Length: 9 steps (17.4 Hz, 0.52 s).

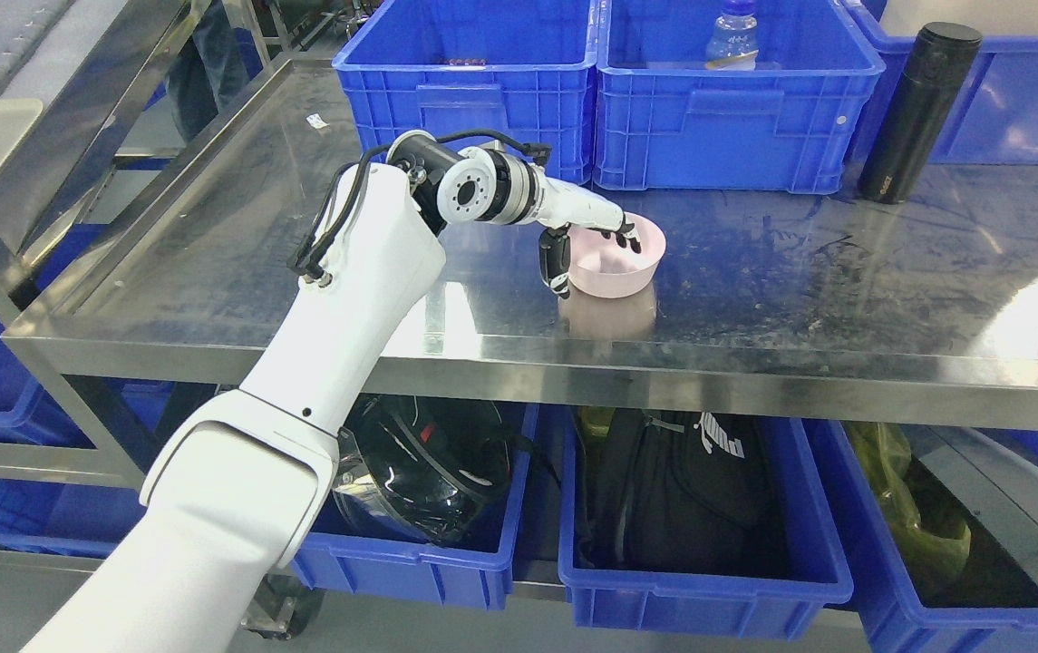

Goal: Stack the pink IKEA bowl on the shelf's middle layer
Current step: 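Lower the left hand onto the pink bowl rim and close fingers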

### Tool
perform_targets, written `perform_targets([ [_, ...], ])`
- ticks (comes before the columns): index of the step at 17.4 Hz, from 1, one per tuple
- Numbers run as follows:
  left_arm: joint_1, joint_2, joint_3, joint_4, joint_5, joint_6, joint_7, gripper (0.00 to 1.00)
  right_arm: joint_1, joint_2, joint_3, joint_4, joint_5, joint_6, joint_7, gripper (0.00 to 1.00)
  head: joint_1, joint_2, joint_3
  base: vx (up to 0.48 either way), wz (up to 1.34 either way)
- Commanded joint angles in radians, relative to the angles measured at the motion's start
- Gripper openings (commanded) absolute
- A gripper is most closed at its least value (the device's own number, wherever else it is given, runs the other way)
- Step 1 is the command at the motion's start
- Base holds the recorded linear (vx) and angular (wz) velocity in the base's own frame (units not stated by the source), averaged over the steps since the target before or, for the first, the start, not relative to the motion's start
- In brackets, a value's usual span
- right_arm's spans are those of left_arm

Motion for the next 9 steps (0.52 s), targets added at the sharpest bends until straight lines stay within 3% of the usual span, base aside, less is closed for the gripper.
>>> perform_targets([
  [1,0.001,0.013,-0.011,0.089,0.025,-0.02,-0.01,0.79,0.005,-0.017,0.0,-0.017,0.0,0.0,0.0,1.0,0.0,0.0,0.0,0.0,0.0],
  [4,0.006,0.013,-0.007,0.089,0.028,-0.045,-0.016,0.62,0.003,-0.017,0.0,-0.017,0.0,0.0,0.0,1.0,0.0,0.0,0.0,0.0,0.0],
  [6,0.006,0.013,0.021,0.083,0.028,-0.071,-0.037,0.43,0.005,-0.017,0.0,-0.017,0.0,0.0,0.0,1.0,0.0,0.0,0.0,0.0,0.0],
  [8,0.006,0.013,0.07,0.081,0.028,-0.124,-0.051,0.11,0.005,-0.017,0.0,-0.017,0.0,0.0,0.0,1.0,0.0,0.0,0.0,0.0,0.0],
  [9,0.006,0.013,0.085,0.081,0.025,-0.149,-0.051,0.06,0.005,-0.017,0.0,-0.017,0.0,0.0,0.0,1.0,0.0,0.0,0.0,0.0,0.0],
])
